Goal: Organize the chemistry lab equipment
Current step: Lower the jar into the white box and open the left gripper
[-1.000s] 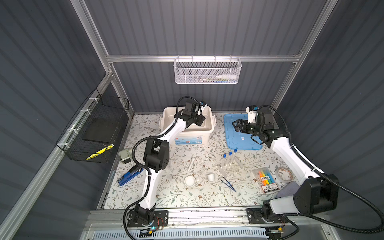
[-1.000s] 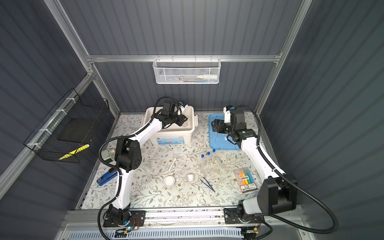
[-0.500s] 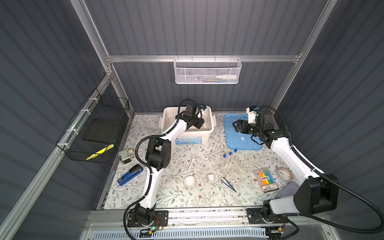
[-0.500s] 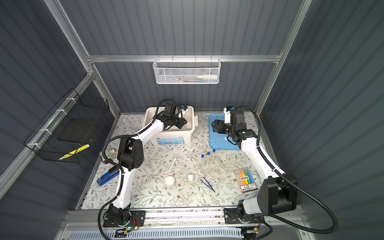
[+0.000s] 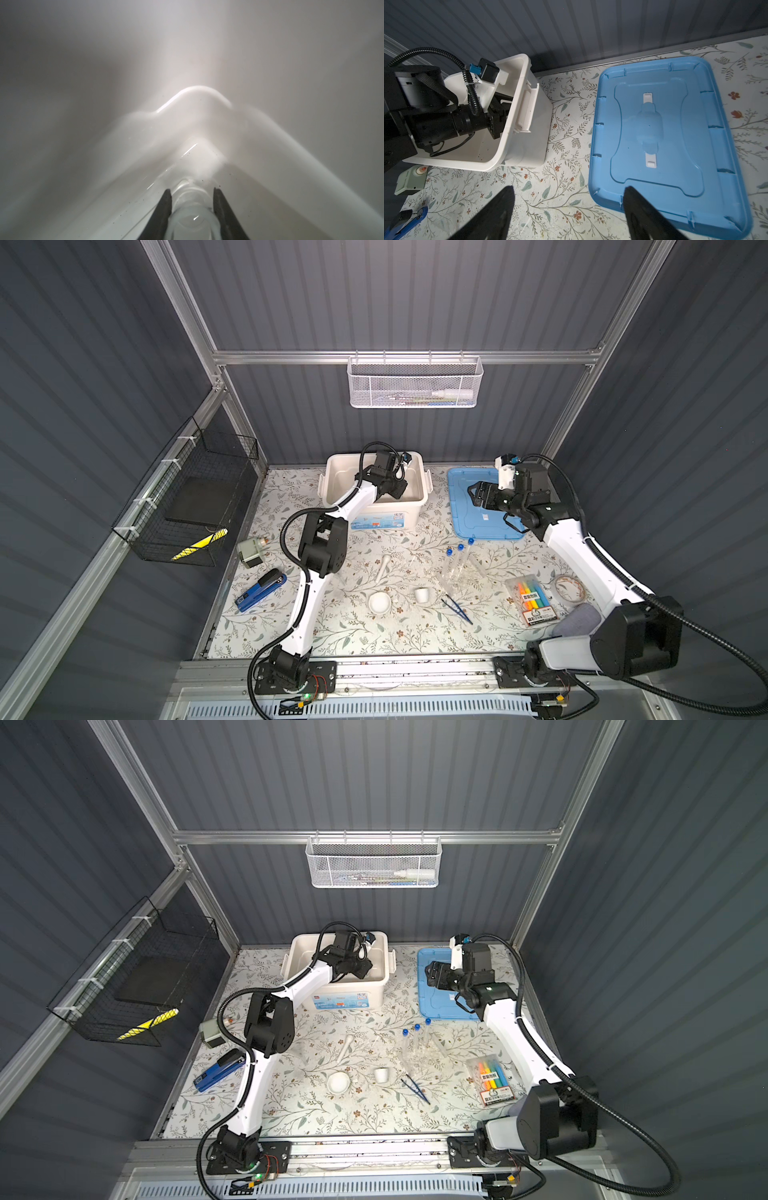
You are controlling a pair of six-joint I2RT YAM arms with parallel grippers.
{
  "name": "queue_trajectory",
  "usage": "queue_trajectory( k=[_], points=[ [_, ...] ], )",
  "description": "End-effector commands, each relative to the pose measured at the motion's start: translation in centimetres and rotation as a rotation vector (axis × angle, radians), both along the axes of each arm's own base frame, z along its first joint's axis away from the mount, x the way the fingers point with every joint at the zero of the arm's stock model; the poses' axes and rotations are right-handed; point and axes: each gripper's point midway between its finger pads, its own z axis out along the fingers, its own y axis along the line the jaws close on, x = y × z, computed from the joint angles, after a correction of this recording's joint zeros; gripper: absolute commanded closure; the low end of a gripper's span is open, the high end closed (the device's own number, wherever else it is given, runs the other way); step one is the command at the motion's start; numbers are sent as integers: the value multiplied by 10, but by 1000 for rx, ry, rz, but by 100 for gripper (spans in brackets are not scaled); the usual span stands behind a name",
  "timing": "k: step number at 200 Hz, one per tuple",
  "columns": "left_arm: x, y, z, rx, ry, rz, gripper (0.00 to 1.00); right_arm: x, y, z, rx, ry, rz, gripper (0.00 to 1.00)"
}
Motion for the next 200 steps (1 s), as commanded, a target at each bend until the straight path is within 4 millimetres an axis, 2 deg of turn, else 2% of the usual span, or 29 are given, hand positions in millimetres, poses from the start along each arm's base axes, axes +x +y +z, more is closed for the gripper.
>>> queue_trajectory(
  k=[1,54,79,105,134,200],
  points=[
    [17,4,7,-7,-49,52,71,-3,-2,1,7,1,-12,17],
    [22,2,7,-25,-55,64,62,-4,-2,1,10,1,-12,17],
    [19,1,3,-26,-34,56,49,-5,-3,3,7,-4,-17,17],
    [16,3,7,-23,-29,57,40,-8,-6,4,2,-10,-23,17],
    [17,2,28,-46,-51,66,28,-11,-6,5,-3,-18,-22,16],
    [5,6,96,-138,-114,90,5,-21,-4,13,-25,-28,18,16]
  ],
)
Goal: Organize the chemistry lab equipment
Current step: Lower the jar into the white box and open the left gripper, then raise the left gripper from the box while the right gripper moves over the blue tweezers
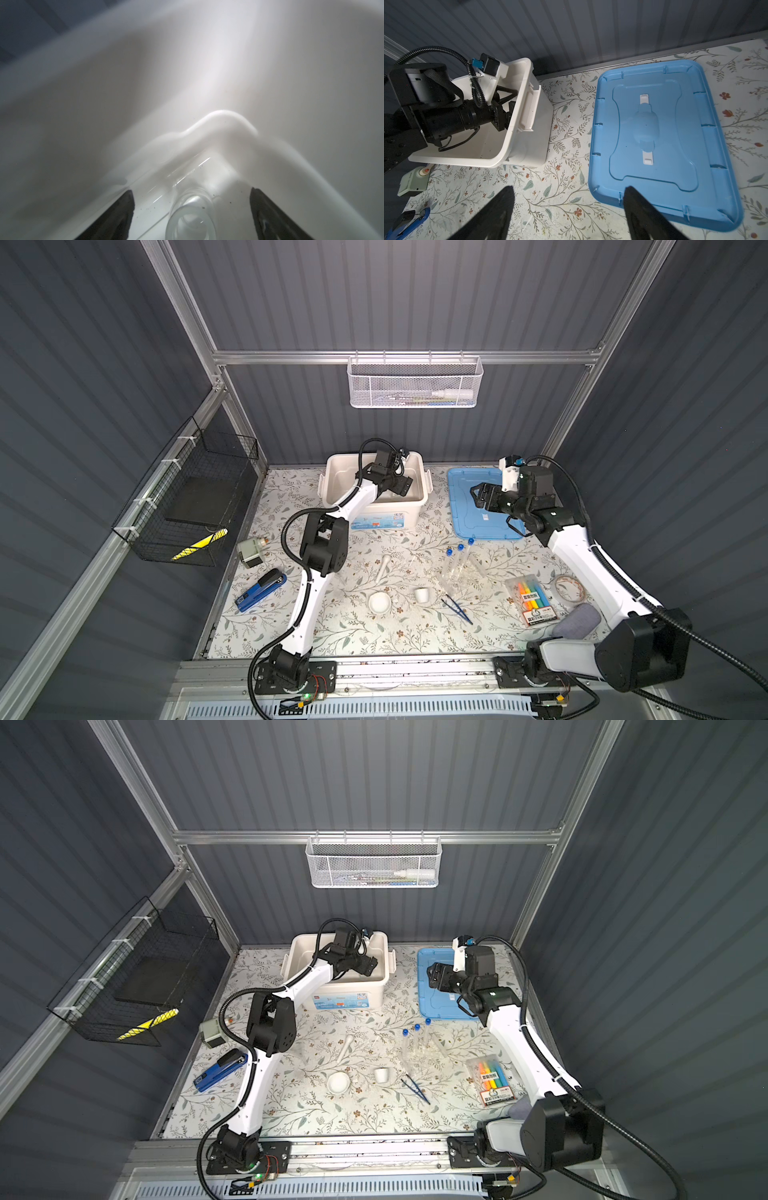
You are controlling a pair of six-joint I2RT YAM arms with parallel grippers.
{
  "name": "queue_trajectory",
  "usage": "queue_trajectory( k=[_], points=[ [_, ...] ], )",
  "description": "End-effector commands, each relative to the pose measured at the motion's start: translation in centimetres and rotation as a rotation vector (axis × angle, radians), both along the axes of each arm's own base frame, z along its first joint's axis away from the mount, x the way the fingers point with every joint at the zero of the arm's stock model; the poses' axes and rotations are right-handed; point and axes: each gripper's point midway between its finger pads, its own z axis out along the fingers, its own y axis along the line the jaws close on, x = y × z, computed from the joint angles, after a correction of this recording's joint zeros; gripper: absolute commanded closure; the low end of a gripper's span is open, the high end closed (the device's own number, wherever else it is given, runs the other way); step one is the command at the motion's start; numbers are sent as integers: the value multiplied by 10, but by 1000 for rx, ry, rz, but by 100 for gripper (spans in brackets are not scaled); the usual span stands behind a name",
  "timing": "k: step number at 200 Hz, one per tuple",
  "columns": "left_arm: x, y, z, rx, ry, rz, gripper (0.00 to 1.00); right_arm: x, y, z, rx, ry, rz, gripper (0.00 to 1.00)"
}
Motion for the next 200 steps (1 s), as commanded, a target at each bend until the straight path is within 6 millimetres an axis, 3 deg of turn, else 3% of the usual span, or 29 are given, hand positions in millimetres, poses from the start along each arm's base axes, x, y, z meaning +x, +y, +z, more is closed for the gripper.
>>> queue_trajectory(
  k=[1,46,86,162,166,200],
  points=[
    [-8,4,75,-85,-88,8,5,-9,0,5,-22,-6,28,16],
    [-22,14,119,-143,-131,51,0,-21,0,9,-41,-11,47,16],
    [-43,26,140,-153,-147,92,0,-33,-2,6,-47,-10,49,16],
    [-102,38,161,-114,-169,121,0,-55,-8,2,-55,20,37,16],
    [-104,40,160,-113,-168,125,0,-61,-10,11,-50,-4,32,16],
    [-118,48,162,-133,-163,167,0,-81,-15,11,-37,-6,1,17]
  ],
)
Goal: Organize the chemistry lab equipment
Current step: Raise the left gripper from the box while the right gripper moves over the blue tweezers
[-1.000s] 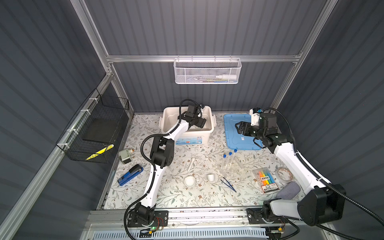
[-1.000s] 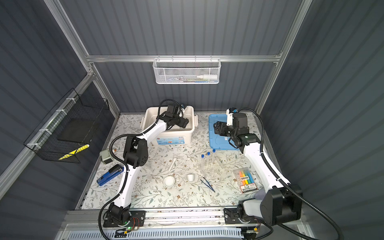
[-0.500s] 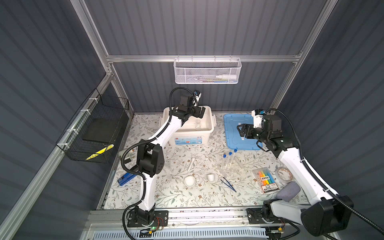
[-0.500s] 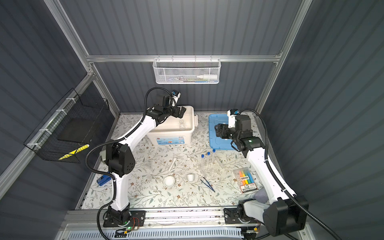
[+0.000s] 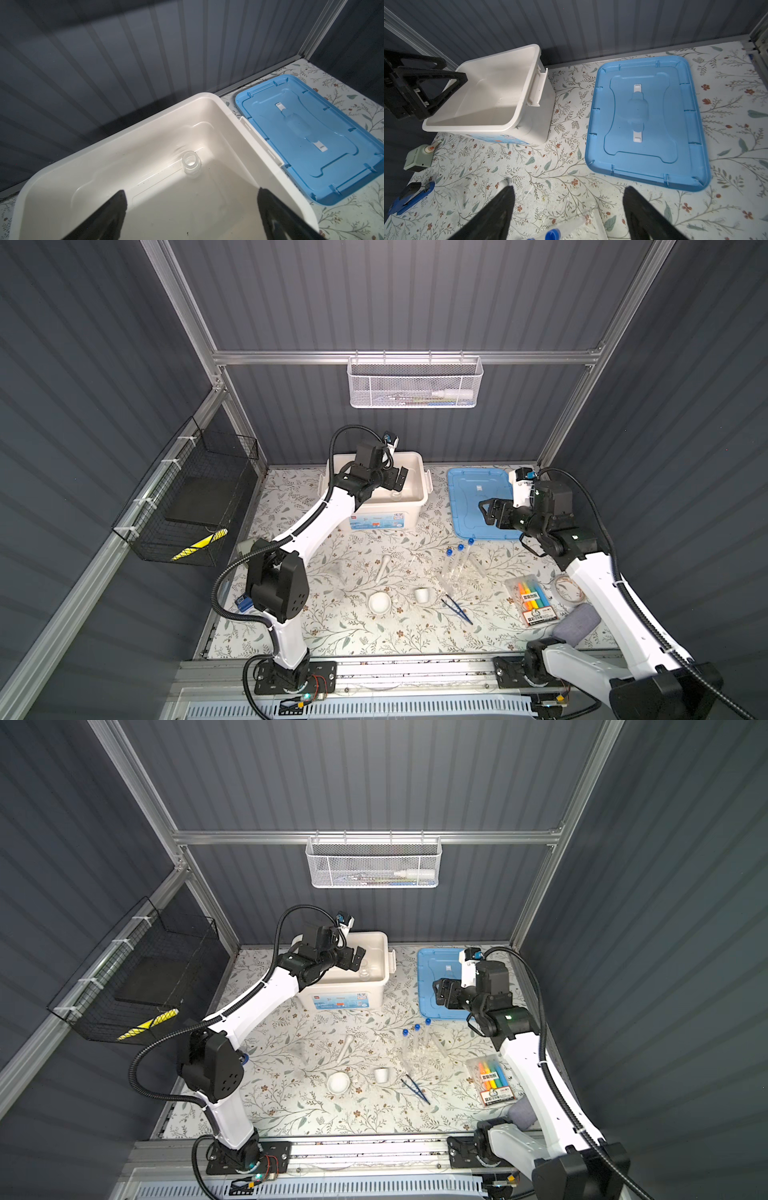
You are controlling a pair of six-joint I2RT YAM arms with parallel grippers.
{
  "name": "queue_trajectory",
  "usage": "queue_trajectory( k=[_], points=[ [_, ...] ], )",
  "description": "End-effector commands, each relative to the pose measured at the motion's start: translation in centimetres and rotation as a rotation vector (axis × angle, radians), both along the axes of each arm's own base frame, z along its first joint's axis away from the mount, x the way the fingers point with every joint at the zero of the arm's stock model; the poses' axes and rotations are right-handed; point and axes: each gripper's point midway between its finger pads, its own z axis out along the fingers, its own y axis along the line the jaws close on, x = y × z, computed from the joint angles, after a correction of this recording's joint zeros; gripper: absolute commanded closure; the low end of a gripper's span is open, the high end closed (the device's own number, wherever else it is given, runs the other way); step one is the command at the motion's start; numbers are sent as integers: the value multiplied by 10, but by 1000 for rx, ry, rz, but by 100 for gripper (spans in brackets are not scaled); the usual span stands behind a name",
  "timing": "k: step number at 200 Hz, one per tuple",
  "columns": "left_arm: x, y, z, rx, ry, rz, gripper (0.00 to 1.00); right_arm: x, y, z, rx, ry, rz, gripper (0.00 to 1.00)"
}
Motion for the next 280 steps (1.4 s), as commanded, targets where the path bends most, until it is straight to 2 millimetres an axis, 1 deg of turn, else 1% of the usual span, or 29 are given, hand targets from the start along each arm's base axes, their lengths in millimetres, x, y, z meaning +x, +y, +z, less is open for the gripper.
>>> queue_trajectory(
  k=[1,26,47,83,116,131,151,152,153,156,181,193,237,280],
  points=[
    [-9,10,10,-30,-12,52,0,-18,-4,-4,-1,19,-20,17],
    [-17,16,14,-44,-20,63,0,-42,-3,-10,-24,43,-24,18],
    [-22,18,12,-40,-11,60,0,-64,-2,-17,-8,59,-44,20],
    [-34,23,11,-46,-1,57,0,-103,-3,-38,-41,116,-80,22],
    [-45,29,7,-54,6,60,0,-126,4,-58,-10,175,-88,27],
    [-48,31,5,-57,10,62,0,-135,5,-68,-27,210,-92,27],
    [-49,32,11,-67,1,64,0,-146,10,-80,-39,252,-85,28],
    [-51,32,3,-58,16,64,0,-147,10,-80,-40,254,-83,28],
    [-52,33,-1,-54,22,64,0,-147,10,-81,-40,257,-84,28],
    [-53,33,-5,-51,28,65,0,-149,11,-84,-41,267,-83,28],
    [-55,36,-3,-62,22,74,0,-165,17,-106,-47,319,-75,29],
    [-56,37,-5,-61,26,76,0,-170,20,-116,-55,331,-65,29],
    [-59,39,-7,-56,29,80,0,-184,37,-156,-104,394,-14,29],
    [-61,41,-10,-41,30,77,0,-192,50,-186,-125,411,33,28]
  ],
)
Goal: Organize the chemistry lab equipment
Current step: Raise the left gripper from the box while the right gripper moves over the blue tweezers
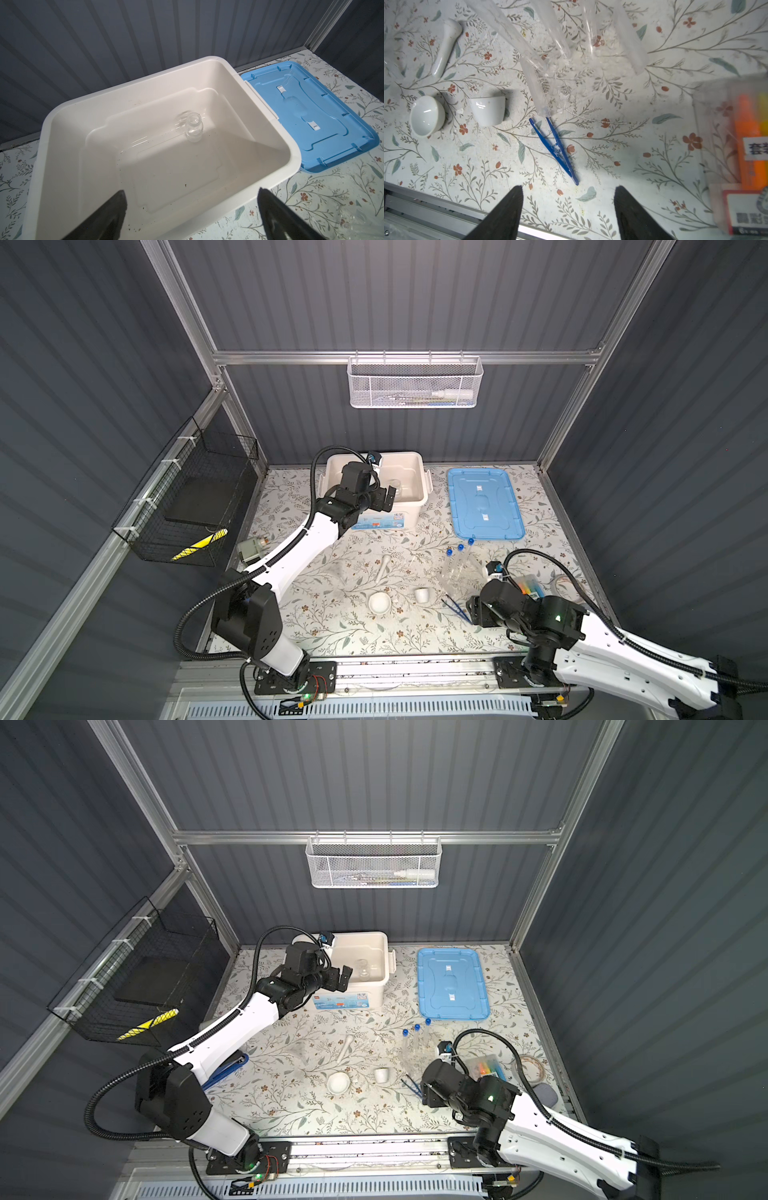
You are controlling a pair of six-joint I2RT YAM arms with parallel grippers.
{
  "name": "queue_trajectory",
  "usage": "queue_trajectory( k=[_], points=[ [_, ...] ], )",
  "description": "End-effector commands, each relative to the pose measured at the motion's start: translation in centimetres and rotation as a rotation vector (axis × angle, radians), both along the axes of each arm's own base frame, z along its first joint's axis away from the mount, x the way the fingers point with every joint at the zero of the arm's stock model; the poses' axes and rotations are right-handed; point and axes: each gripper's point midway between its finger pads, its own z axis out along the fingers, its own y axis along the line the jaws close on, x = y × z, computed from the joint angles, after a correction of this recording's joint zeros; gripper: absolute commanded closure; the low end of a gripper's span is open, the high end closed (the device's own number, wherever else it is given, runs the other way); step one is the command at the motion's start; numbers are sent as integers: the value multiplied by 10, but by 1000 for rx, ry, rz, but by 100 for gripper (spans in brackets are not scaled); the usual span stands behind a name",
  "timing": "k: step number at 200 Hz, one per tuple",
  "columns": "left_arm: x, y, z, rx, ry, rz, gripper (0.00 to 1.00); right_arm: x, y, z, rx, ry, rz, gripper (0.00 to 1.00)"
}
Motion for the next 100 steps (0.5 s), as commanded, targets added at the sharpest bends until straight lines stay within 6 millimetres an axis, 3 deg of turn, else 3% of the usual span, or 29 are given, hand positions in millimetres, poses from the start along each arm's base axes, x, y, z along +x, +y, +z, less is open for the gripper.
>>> queue_trajectory(
  k=[1,100],
  points=[
    [-3,5,9,-7,-24,12,0,2,7,-10,22,-16,-11,28],
    [-6,5,8,-14,-17,9,0,-2,36,-47,-62,73,164,30]
  ],
)
